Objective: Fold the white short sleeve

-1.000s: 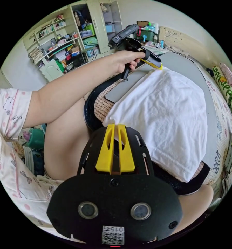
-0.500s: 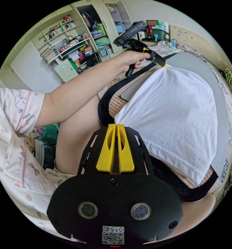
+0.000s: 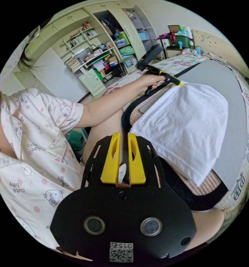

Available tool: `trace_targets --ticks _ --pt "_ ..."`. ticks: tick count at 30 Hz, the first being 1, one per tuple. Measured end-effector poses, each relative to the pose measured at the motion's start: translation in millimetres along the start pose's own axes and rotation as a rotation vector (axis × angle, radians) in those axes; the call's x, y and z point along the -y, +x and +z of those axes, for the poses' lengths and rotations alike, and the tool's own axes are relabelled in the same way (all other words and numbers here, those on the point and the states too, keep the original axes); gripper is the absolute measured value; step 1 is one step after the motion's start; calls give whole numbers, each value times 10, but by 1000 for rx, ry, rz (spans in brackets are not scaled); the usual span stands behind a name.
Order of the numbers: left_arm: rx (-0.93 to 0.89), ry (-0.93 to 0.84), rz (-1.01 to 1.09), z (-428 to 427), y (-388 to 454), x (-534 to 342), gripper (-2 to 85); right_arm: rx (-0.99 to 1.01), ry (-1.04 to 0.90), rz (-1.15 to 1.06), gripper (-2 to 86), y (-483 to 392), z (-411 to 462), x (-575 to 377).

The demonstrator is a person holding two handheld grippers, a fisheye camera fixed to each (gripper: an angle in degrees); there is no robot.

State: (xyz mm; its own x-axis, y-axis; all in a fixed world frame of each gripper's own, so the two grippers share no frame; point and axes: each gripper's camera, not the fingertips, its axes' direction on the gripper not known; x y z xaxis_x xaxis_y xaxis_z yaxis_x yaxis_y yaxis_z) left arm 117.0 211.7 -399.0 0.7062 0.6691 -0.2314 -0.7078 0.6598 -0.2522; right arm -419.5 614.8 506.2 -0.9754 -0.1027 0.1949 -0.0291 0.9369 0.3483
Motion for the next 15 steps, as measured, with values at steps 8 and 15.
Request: trace_targets --ticks 8,15 --pt "-67 240 29 -1112 235 -257 3 -464 128 341 72 883 -719 170" --pt "-111 49 86 -1208 287 112 20 -430 -75 427 61 1392 -274 552"
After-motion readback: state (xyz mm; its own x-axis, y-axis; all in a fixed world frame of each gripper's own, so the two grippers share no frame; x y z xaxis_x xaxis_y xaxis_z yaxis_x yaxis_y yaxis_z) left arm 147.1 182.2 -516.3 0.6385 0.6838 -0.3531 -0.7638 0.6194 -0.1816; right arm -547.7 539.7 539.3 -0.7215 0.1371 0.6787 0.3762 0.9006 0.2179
